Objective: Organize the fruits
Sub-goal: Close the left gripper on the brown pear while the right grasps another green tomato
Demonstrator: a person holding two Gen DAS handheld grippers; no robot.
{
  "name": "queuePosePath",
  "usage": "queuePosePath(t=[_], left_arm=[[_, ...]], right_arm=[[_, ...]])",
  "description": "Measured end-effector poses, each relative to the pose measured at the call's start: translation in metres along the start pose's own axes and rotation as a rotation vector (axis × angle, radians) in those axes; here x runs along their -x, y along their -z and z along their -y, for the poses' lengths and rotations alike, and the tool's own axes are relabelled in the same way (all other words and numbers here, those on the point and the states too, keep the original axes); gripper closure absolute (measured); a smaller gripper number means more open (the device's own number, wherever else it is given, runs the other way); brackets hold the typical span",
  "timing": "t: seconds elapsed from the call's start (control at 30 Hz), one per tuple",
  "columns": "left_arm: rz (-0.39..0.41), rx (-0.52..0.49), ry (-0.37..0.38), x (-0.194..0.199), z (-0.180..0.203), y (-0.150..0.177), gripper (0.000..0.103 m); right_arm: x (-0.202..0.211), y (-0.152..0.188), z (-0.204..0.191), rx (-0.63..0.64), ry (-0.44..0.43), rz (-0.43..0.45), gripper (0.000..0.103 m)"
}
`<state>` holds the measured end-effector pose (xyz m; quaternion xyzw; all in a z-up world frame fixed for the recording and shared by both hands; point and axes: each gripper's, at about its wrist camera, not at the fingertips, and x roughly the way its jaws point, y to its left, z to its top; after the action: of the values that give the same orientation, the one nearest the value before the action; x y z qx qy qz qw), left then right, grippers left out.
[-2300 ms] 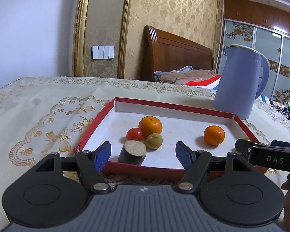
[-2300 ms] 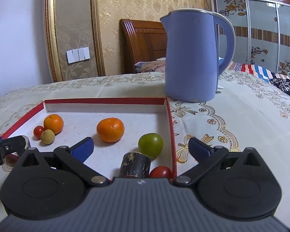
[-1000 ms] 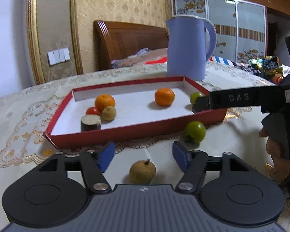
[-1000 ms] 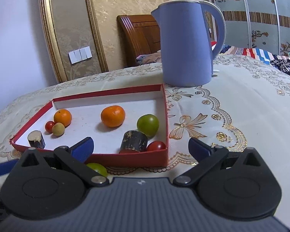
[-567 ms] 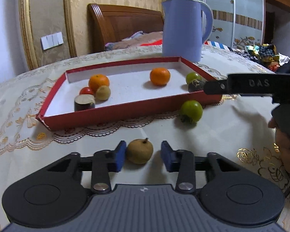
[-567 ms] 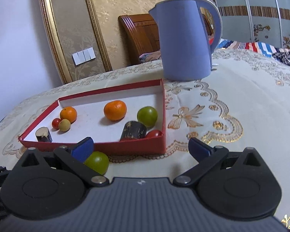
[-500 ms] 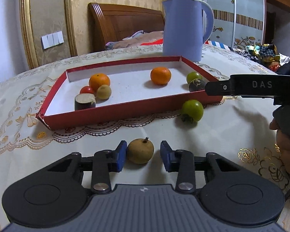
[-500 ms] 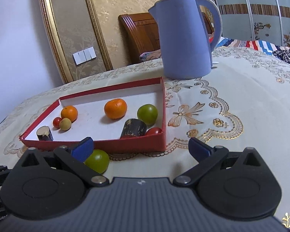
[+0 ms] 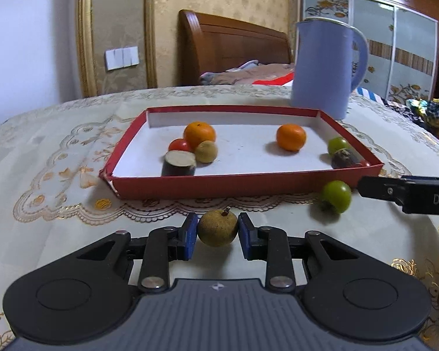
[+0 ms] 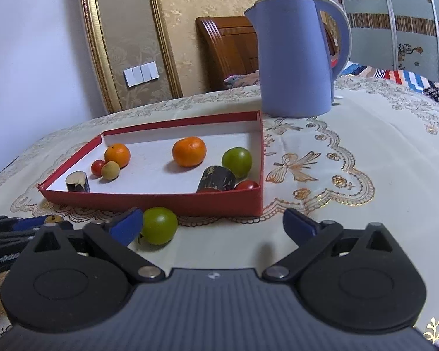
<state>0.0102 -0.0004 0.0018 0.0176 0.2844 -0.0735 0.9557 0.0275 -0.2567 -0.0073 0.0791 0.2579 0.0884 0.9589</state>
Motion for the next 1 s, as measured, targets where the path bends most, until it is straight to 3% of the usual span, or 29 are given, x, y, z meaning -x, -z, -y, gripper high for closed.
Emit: queuePosePath(t=[0.27, 0.43, 0.6, 0.9, 1.0], left_arm=[[-0.001, 0.04, -0.011, 0.0, -0.007, -0.001, 0.074], [-0.006, 0.048, -0.003, -0.001, -0.008, -0.002, 0.074], [-0.012, 0.052, 0.003, -0.001, -0.009, -0.001, 0.074], [-0.05, 0.081, -0.011, -0.009, -0.013, -0.001, 0.074], [-0.052, 0.086, -0.01, -0.009, -0.014, -0.001, 0.074]], right_arm=[[-0.011, 0.003, -0.019, 0.057, -0.006, -0.081, 0.017], [-0.021, 0.002, -0.033, 0.095, -0.005, -0.11, 0.029], [-0.03, 0.0, -0.046, 0.135, 0.022, -0.124, 0.037], [-0.035, 0.001, -0.056, 0.183, 0.051, -0.123, 0.042], [-0.034, 0.002, -0.059, 0.198, 0.049, -0.119, 0.051]])
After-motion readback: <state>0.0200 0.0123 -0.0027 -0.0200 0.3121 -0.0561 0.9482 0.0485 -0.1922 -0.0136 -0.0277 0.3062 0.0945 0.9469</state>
